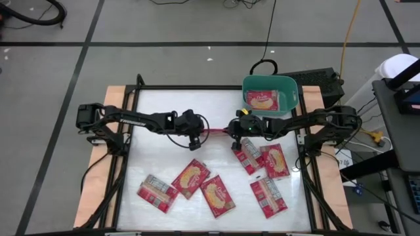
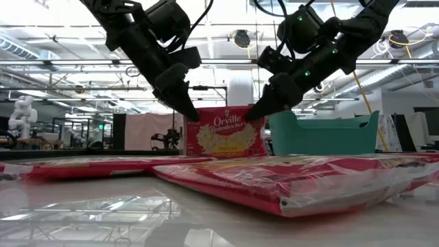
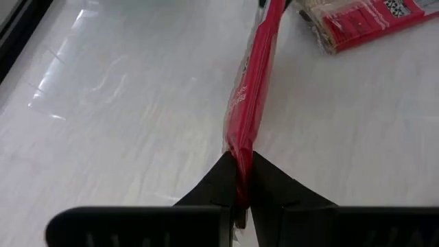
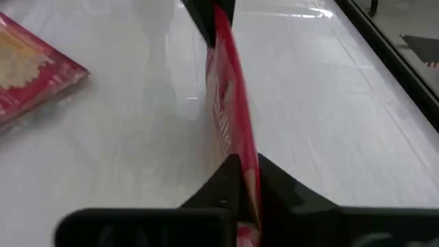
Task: Sort popcorn bags into baskets
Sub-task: Put the red popcorn bag into the green bin
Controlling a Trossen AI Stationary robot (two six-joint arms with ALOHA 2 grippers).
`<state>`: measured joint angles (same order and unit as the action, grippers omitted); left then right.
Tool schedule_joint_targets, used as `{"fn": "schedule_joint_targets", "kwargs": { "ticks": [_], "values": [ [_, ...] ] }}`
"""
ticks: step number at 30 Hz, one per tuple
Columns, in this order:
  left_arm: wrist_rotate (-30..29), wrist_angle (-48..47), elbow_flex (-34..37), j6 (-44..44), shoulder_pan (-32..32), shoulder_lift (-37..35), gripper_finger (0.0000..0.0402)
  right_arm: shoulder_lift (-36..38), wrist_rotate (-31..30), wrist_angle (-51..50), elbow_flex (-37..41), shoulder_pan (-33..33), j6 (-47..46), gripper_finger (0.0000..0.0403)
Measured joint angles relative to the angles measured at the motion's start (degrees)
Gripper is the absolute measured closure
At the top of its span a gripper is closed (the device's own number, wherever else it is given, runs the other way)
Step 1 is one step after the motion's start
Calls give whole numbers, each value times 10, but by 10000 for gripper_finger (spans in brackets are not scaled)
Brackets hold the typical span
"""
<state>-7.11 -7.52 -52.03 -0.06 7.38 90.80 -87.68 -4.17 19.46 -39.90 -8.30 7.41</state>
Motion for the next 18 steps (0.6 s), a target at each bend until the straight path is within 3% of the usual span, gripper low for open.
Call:
{"fn": "schedule_joint_targets", "kwargs": {
  "ticks": [7, 12, 18],
  "values": [
    [-30, 19, 0, -7, -8, -2, 298, 41, 6, -82, 0, -22, 29, 388],
    [-84, 17, -1, -9, -19, -6, 256, 129, 29, -185, 0, -53, 54, 398],
    [-95, 16, -1, -36, -19, -6, 245, 261, 29, -283, 1, -99, 103, 399]
  ]
}}
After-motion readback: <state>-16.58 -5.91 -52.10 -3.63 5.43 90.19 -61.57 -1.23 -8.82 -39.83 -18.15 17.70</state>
